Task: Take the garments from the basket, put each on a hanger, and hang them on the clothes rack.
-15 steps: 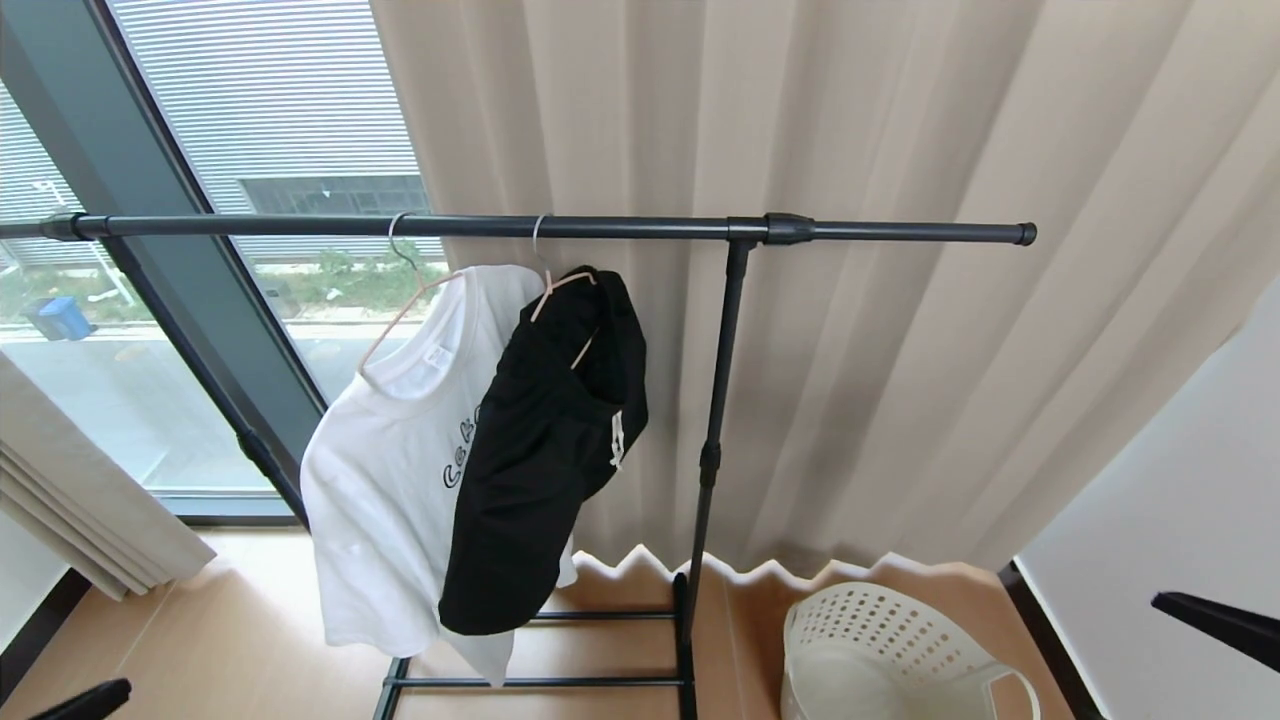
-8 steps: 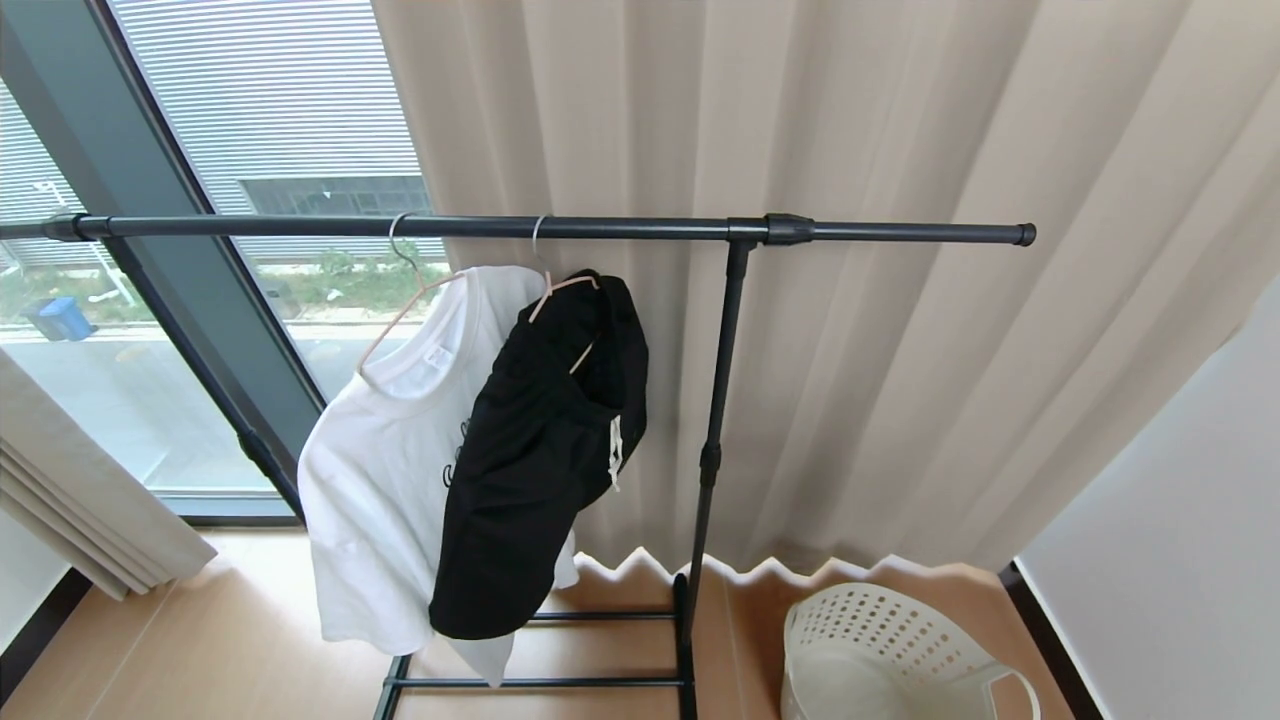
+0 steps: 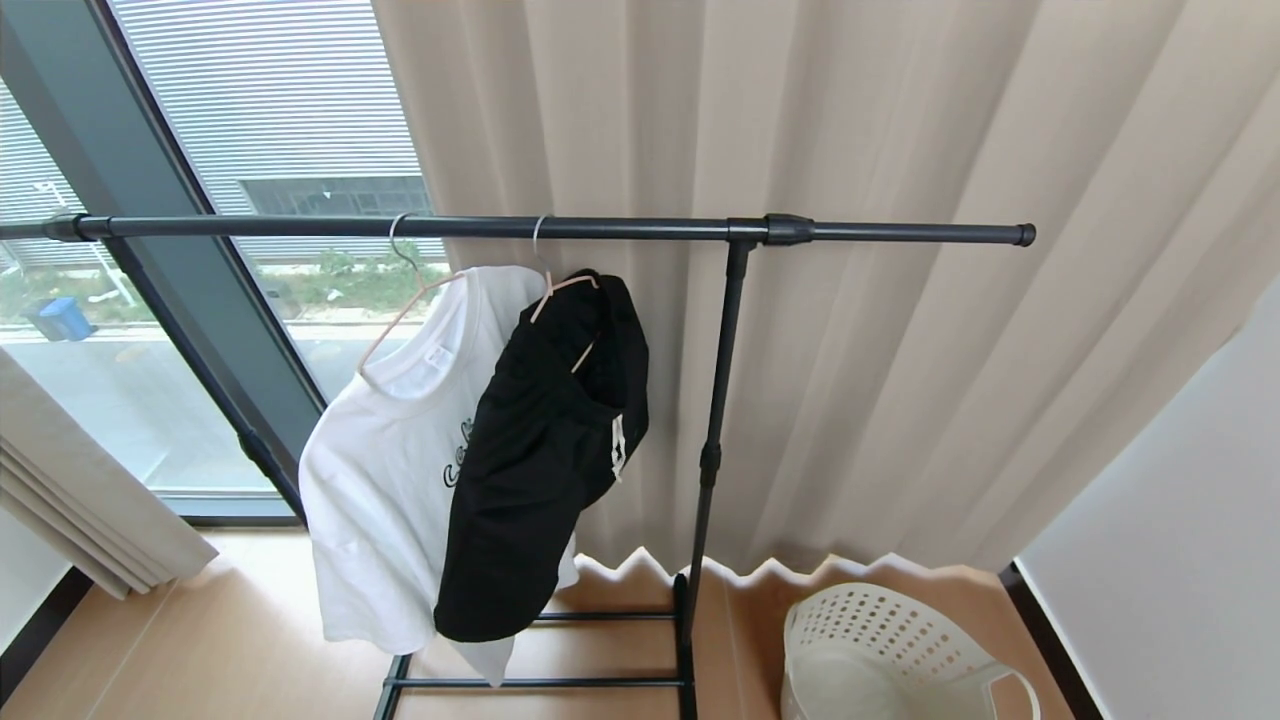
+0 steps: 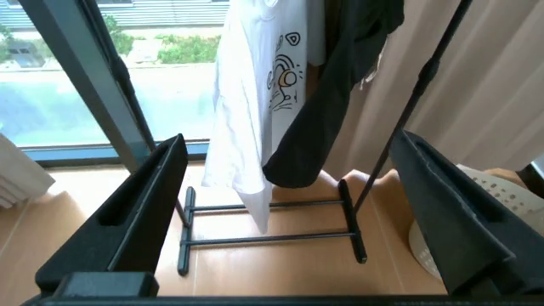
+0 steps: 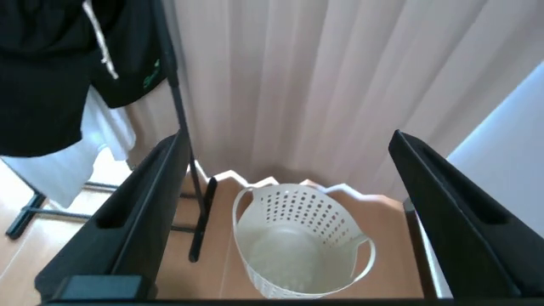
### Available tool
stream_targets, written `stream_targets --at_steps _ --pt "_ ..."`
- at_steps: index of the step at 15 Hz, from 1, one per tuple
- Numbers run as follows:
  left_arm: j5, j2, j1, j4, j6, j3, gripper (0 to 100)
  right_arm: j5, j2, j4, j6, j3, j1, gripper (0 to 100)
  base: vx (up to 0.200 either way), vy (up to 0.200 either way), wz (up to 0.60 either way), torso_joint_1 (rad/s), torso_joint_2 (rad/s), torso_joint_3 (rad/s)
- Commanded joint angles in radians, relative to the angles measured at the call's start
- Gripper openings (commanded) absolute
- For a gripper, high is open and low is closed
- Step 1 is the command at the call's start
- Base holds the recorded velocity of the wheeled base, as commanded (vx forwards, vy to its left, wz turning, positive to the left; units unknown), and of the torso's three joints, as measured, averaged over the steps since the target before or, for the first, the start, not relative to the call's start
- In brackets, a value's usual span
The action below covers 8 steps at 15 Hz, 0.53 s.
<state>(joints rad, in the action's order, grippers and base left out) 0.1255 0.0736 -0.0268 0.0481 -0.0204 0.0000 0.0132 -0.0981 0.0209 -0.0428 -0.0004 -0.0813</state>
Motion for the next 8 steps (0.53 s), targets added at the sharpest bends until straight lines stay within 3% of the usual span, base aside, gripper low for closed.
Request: stream_targets --at_steps 1,4,6,8 --pt "0.017 -0.048 0.044 -0.002 -0.007 0.0 100 -0.025 0.098 0.002 -0.011 0.0 0.084 100 0.0 0.0 0.0 0.0 0.0 0.0" --pt "-0.003 -0.066 0.034 0.001 -0.007 0.0 100 -0.029 0.097 0.017 0.004 0.0 0.083 100 0.0 0.0 0.0 0.0 0.0 0.0" --pt "-0.001 -0.066 0.034 0.001 -0.016 0.0 100 -0.13 0.095 0.008 -0.023 0.0 0.083 100 0.0 0.0 0.0 0.0 0.0 0.0" --pt "-0.001 -0.067 0.034 0.001 -0.038 0.0 100 -0.151 0.095 0.01 -0.04 0.0 0.081 100 0.0 0.0 0.0 0.0 0.0 0.0"
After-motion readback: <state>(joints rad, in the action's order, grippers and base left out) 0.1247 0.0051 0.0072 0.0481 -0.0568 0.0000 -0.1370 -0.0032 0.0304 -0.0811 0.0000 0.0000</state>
